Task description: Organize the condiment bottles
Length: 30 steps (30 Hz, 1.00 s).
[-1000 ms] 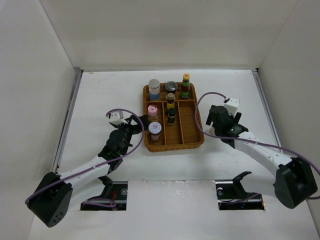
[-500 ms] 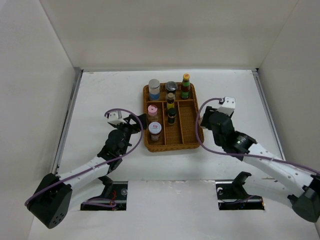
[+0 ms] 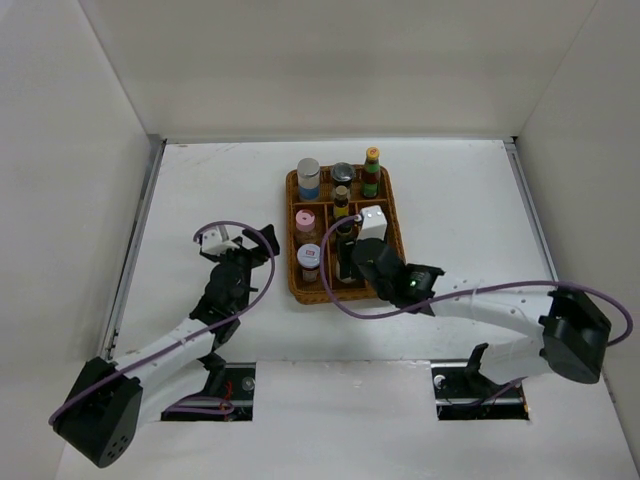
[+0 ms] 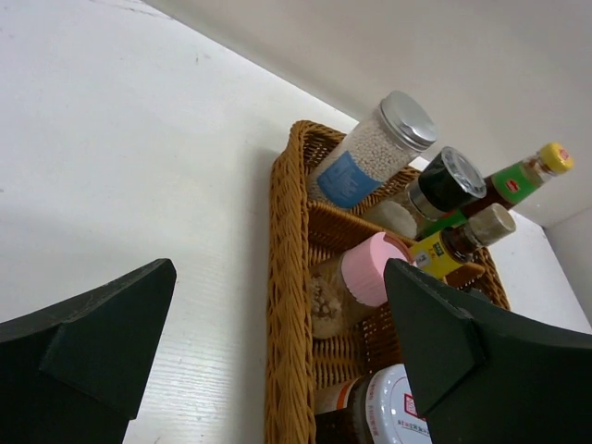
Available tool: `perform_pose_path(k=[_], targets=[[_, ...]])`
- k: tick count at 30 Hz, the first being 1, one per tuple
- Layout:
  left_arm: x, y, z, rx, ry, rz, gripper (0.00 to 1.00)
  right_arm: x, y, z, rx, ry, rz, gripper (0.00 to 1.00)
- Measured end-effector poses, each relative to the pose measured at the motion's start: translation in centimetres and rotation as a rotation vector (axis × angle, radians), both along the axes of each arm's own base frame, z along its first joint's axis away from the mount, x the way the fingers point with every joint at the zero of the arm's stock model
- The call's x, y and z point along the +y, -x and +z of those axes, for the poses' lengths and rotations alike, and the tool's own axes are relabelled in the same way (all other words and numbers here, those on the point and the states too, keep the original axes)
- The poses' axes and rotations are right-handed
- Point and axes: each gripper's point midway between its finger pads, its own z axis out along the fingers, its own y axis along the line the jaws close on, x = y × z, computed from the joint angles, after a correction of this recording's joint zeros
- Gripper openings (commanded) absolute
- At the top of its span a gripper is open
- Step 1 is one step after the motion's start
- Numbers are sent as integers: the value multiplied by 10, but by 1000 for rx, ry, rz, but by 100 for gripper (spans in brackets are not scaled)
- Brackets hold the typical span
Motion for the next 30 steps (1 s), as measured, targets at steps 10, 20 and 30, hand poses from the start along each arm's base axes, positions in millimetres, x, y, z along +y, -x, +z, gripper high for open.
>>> perform_pose_path(k=[10,20,30], targets=[[10,-5,-28,89,-13,47,100,14,-13,-40,20,67,9,66],[27,-11,-36,204,-20,139,100,9,-13,13,-76,-34,20,100],[27,-12,-7,271,-30,146,100,-164,-28,90,-355,-410,-442,100]])
